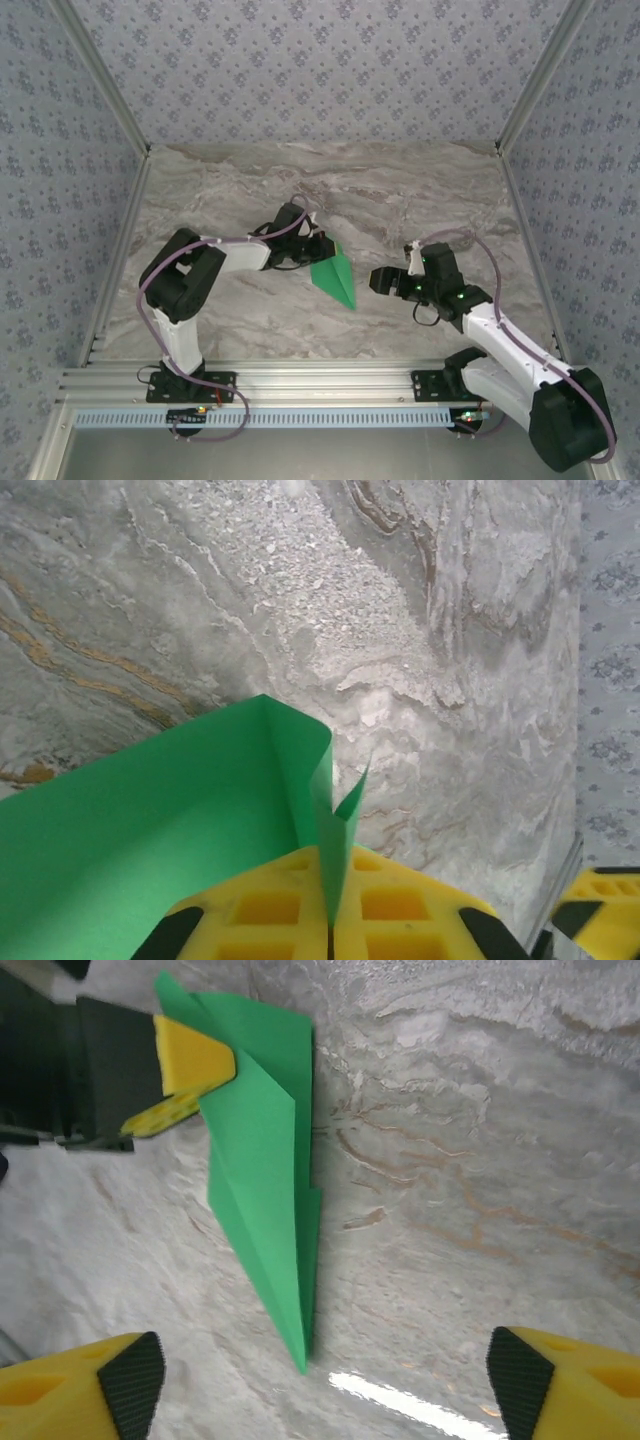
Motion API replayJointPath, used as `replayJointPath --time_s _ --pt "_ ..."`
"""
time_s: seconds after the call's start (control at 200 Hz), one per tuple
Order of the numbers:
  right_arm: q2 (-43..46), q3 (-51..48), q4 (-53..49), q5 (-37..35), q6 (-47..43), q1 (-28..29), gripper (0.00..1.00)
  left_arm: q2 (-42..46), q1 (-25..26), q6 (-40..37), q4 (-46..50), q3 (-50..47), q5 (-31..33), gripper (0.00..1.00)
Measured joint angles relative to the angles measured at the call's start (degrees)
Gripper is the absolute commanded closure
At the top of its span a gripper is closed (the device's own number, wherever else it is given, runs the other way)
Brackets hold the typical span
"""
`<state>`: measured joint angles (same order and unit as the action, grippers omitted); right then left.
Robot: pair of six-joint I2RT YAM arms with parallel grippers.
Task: Fold a paper plane with a square sheet of paper (fold left side to right side)
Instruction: Turn over the paper at the center of the table.
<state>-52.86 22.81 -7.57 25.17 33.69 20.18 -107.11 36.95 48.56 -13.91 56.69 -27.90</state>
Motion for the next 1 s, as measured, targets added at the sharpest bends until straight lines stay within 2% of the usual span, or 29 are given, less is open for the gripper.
replayJointPath --time_s 0.165,0.32,0.43,0.794,0.914,0.999 --pt "-0.07 -4.11 10.69 13.77 3.74 -6.21 0.0 7.26 -1.9 0.57 0.13 -0.15 -1.38 1.0" --pt "-2.51 -4.0 20.65 23.93 6.38 -7.1 0.0 16.04 -4.26 2.19 -0.46 -0.15 -3.26 1.0" --pt "-6.08 -2.47 25.35 28.46 8.15 -6.84 0.0 20.02 -4.33 3.56 -1.01 0.07 -4.87 1.0" --pt "-12.96 3.5 37.64 31.67 14.88 1.51 0.01 23.67 -4.28 8.39 -2.73 0.7 -8.59 1.0" --pt "-15.32 4.02 41.66 31.12 18.45 3.37 0.11 23.67 -4.15 10.27 -4.72 0.7 -9.4 1.0" --pt "-15.85 4.09 43.28 30.62 20.48 4.5 0.23 23.82 -4.04 11.21 -6.05 0.7 -9.88 1.0"
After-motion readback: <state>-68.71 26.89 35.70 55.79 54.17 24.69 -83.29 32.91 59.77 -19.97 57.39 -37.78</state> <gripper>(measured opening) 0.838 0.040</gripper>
